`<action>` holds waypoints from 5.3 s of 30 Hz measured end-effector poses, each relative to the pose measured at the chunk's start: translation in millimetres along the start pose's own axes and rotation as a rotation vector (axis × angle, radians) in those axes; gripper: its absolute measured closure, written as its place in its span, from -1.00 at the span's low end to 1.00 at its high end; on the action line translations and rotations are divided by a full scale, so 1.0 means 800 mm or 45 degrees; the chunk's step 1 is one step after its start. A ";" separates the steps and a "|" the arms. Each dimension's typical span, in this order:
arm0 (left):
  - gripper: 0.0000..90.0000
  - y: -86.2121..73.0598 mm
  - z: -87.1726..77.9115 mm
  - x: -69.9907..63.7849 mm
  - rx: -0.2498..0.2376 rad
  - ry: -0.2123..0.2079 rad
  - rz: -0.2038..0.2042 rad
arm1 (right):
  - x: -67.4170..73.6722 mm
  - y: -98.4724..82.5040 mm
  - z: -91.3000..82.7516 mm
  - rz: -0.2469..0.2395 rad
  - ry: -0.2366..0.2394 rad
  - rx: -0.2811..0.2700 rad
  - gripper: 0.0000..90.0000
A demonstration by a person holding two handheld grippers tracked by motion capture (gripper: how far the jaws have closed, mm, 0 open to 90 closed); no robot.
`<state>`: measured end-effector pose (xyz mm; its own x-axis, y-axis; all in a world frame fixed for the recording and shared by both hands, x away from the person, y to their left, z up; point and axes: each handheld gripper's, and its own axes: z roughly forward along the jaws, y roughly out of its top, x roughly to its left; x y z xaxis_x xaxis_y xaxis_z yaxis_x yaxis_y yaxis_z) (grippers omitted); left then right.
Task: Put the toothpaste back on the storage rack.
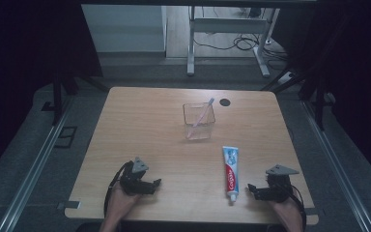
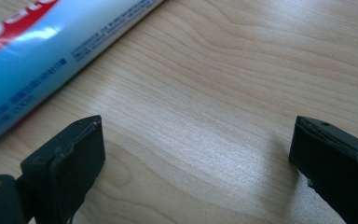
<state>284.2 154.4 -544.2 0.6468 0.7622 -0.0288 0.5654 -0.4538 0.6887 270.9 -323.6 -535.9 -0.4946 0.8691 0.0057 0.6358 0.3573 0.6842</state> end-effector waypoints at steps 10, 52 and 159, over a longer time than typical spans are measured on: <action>-0.71 0.000 0.000 0.000 0.000 0.001 -0.001 | 0.001 0.012 -0.016 0.015 0.101 -0.050 -0.92; -0.71 0.000 0.000 0.000 0.005 0.001 0.006 | 0.094 0.071 0.016 -0.171 0.454 0.074 0.93; -0.70 0.000 -0.001 0.000 0.005 -0.002 0.009 | 0.041 0.152 0.021 -0.200 0.262 0.334 0.60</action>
<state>284.2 154.9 -543.8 0.6515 0.7582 -0.0251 0.5631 -0.4611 0.6858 341.9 -245.6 -465.0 -0.6902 0.7192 0.0800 0.6596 0.5799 0.4781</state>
